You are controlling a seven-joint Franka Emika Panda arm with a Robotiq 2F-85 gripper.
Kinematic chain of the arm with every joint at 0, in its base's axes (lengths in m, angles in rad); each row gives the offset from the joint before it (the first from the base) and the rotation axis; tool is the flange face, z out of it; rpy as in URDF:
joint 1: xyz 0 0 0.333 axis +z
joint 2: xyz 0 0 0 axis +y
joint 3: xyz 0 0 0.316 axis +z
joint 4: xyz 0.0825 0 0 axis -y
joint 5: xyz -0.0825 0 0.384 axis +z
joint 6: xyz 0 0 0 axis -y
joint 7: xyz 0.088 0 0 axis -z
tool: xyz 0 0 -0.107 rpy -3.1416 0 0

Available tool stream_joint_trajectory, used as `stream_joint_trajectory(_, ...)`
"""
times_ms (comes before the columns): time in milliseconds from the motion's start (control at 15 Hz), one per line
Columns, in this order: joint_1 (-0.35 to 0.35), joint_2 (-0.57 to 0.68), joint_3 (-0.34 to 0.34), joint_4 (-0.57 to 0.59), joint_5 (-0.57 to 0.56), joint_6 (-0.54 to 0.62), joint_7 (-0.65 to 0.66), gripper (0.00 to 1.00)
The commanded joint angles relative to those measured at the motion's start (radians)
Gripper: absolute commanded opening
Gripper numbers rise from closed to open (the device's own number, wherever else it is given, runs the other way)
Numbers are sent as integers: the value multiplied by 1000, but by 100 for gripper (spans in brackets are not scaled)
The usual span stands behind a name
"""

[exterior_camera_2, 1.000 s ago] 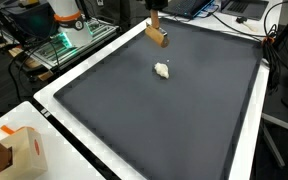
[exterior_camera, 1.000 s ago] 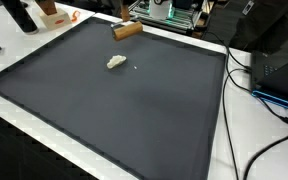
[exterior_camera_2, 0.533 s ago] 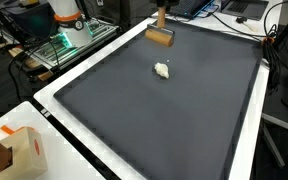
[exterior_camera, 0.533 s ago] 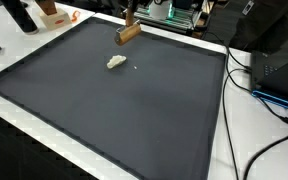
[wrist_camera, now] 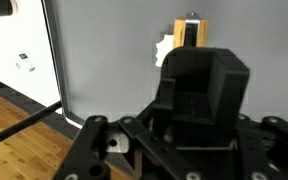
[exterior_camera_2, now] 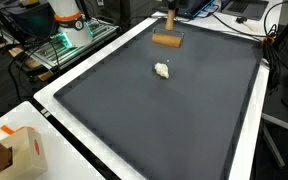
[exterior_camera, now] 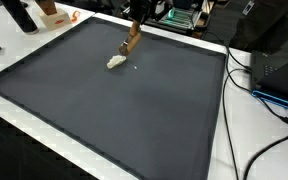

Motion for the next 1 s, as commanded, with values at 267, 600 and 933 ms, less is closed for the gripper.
stream_joint_trajectory(267,27,12,-16,7,-6,-1,-15,48)
stream_joint_trajectory(600,62,34,-1,43,-44,-133,44,23)
stream_joint_trajectory(933,113,73,10,84,-80,-228,98,23)
